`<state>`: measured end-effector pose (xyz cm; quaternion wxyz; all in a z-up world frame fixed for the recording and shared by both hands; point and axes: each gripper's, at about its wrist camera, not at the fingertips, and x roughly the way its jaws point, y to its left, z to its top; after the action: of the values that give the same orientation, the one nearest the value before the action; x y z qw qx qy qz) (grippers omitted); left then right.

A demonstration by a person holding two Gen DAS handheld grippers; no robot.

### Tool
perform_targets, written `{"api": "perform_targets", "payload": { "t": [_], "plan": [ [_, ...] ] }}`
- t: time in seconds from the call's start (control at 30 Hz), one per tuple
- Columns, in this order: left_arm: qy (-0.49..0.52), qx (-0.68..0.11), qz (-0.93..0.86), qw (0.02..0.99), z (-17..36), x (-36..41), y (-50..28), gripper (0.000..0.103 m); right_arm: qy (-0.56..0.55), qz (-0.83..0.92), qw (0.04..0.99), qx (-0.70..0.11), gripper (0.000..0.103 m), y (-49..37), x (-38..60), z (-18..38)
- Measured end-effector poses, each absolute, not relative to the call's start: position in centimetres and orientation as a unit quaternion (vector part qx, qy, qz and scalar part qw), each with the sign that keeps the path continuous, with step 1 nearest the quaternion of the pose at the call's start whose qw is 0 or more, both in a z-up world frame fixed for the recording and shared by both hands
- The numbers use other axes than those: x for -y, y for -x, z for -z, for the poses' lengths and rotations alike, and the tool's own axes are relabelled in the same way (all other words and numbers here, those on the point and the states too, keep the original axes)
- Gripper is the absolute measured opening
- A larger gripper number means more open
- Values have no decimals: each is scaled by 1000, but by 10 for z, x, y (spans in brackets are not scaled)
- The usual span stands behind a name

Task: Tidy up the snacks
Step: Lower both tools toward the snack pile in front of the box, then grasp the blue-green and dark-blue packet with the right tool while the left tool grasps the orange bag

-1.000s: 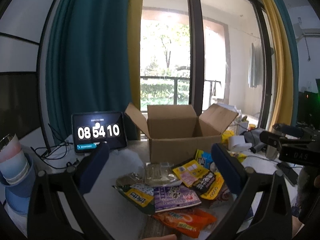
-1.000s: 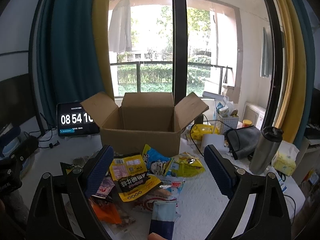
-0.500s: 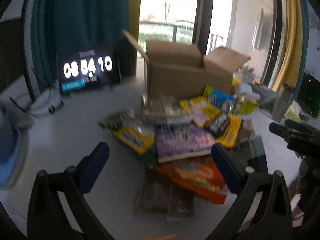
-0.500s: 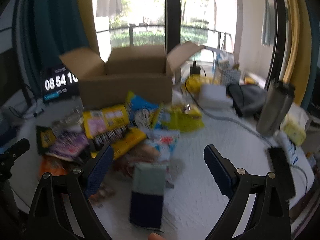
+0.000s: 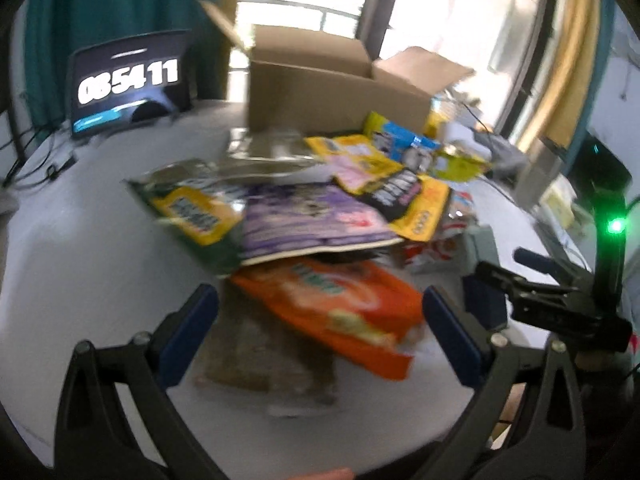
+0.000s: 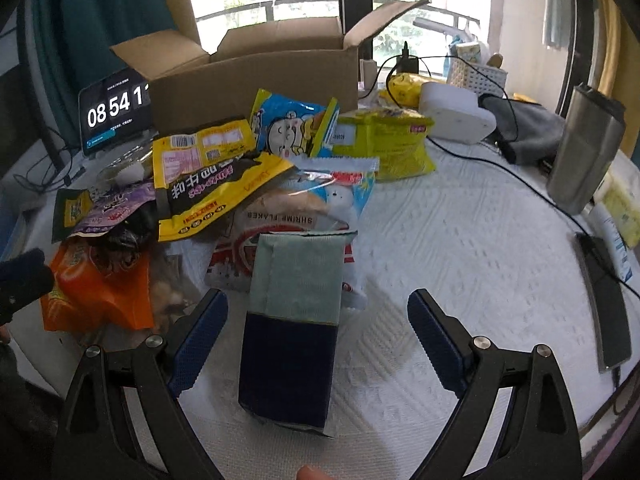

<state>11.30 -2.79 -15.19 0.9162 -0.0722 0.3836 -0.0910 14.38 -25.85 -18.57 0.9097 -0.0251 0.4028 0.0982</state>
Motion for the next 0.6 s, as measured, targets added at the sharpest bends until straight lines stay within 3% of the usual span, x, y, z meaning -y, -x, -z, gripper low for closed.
{"api": "perform_targets", "payload": {
  "t": [0.17, 0.3, 0.33, 0.47, 0.53, 0.6],
  "plan": [
    [111, -413, 105, 898, 158, 36, -130, 102, 12, -108, 906, -410, 94, -145, 259, 193],
    [139, -434, 84, 886, 167, 32, -144, 101, 12, -124, 904, -409, 85, -147, 257, 195],
    [143, -443, 82, 881, 171, 31, -146, 96, 14, -126, 904, -409, 84, -147, 255, 196],
    [138, -456, 68, 877, 176, 32, -151, 90, 19, -135, 901, -411, 69, -150, 253, 201],
    [142, -453, 68, 877, 175, 31, -152, 71, 19, -138, 899, -415, 62, -152, 254, 205],
    [150, -453, 76, 875, 174, 29, -153, 65, 19, -147, 899, -412, 56, -152, 253, 205]
  ]
}}
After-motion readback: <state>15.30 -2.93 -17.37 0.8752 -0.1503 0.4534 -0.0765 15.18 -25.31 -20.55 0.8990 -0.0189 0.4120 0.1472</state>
